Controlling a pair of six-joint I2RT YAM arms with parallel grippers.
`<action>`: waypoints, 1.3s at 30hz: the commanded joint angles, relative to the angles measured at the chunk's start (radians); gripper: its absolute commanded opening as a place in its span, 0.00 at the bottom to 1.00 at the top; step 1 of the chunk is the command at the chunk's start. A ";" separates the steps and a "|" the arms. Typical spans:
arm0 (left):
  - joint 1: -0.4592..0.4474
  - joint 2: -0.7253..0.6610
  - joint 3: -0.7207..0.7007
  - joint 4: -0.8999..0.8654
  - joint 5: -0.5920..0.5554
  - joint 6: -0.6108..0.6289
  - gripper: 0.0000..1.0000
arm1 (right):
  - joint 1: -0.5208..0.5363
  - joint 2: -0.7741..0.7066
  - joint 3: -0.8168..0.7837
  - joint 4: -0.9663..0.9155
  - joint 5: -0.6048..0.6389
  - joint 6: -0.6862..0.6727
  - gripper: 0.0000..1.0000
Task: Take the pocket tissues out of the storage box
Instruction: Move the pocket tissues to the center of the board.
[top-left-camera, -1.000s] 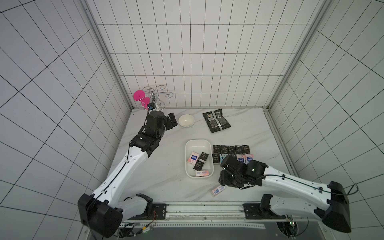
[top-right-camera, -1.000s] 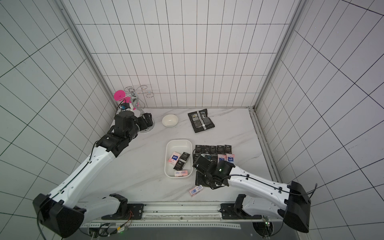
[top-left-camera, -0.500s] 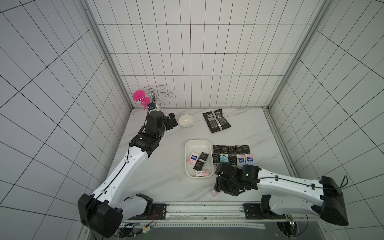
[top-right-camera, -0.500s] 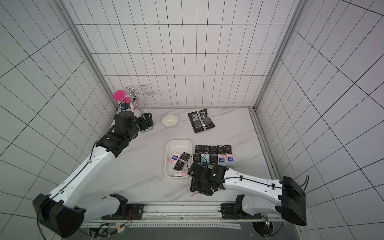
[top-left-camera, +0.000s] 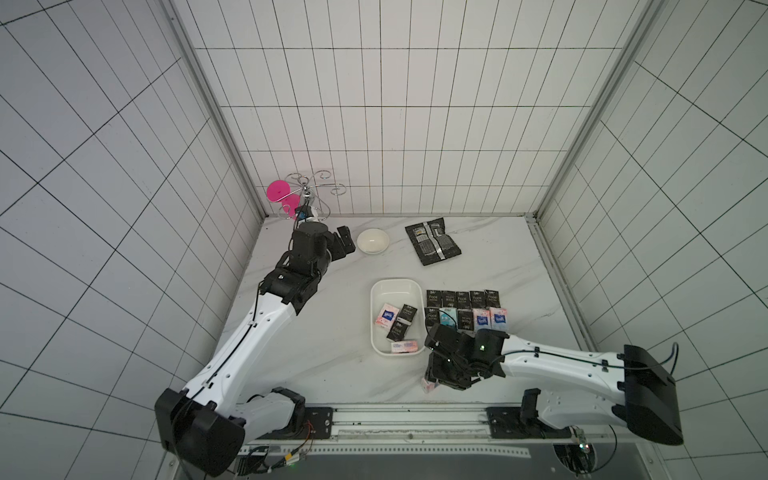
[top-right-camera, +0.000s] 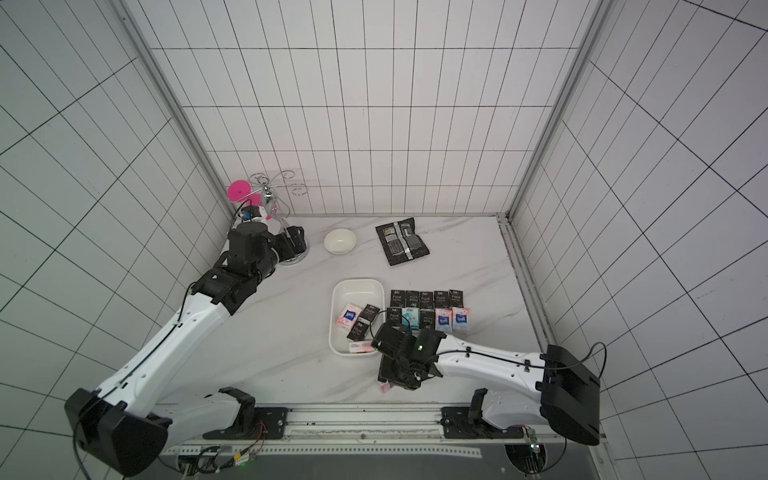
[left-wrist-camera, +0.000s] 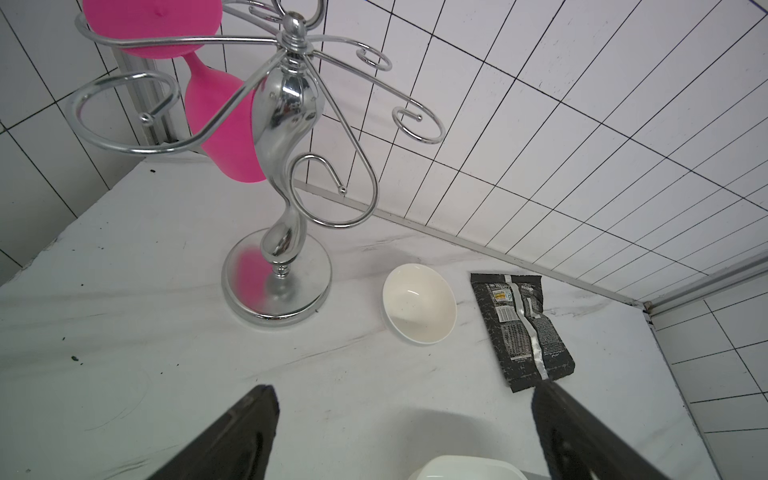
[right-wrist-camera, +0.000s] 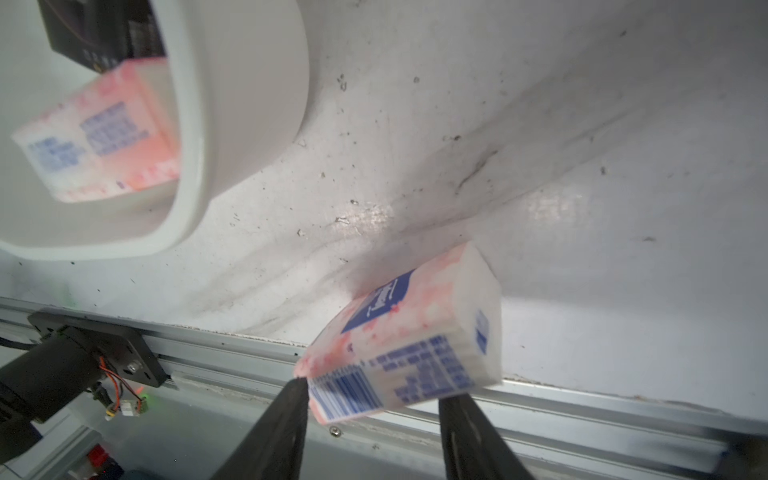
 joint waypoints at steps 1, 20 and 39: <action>-0.002 -0.020 -0.002 0.011 0.002 -0.002 0.99 | -0.022 0.018 -0.035 0.019 -0.016 -0.029 0.39; -0.002 -0.001 -0.012 0.033 0.005 -0.009 0.99 | -0.131 0.064 -0.078 0.015 0.056 -0.255 0.08; -0.004 0.012 -0.004 0.031 -0.008 -0.006 0.99 | -0.172 0.200 0.079 0.079 0.143 -0.583 0.08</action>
